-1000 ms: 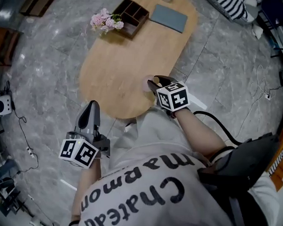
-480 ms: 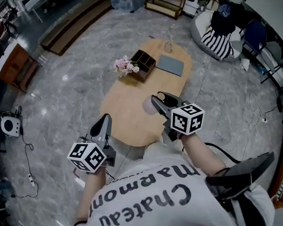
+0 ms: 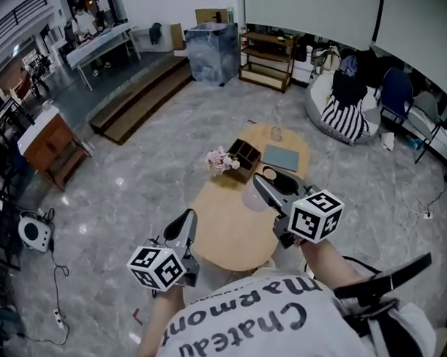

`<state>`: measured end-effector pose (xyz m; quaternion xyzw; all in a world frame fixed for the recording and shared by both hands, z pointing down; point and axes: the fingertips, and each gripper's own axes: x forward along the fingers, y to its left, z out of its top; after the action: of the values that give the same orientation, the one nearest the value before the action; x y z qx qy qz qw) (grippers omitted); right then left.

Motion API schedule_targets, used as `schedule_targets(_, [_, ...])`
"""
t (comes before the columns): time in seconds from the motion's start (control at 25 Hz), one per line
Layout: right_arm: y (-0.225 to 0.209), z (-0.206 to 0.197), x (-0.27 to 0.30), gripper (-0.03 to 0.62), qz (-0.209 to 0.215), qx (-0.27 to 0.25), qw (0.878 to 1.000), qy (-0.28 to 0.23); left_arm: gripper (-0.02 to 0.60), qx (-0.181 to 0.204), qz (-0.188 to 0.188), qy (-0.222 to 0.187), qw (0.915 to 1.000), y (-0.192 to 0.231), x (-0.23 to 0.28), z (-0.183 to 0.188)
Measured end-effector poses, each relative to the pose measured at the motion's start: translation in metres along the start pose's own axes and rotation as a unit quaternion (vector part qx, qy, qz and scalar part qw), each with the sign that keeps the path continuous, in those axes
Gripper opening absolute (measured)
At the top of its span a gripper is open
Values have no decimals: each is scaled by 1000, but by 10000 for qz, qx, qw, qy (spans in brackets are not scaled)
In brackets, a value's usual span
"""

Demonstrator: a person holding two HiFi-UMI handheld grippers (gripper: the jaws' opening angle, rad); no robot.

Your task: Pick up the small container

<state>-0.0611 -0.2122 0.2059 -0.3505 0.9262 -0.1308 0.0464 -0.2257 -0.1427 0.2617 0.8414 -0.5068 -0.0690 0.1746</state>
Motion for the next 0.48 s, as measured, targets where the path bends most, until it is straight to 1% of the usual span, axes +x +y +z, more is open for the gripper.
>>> schedule_targets(0.2, [17,12,-14,140,-73,-73,9999,-136,15,16,-154,-268,9995,-6,-15,17])
schedule_targets(0.48, [21,4,-32,140,-209,-184,9996,-12,15,-3,-400,-384,9985,-28,-20,18])
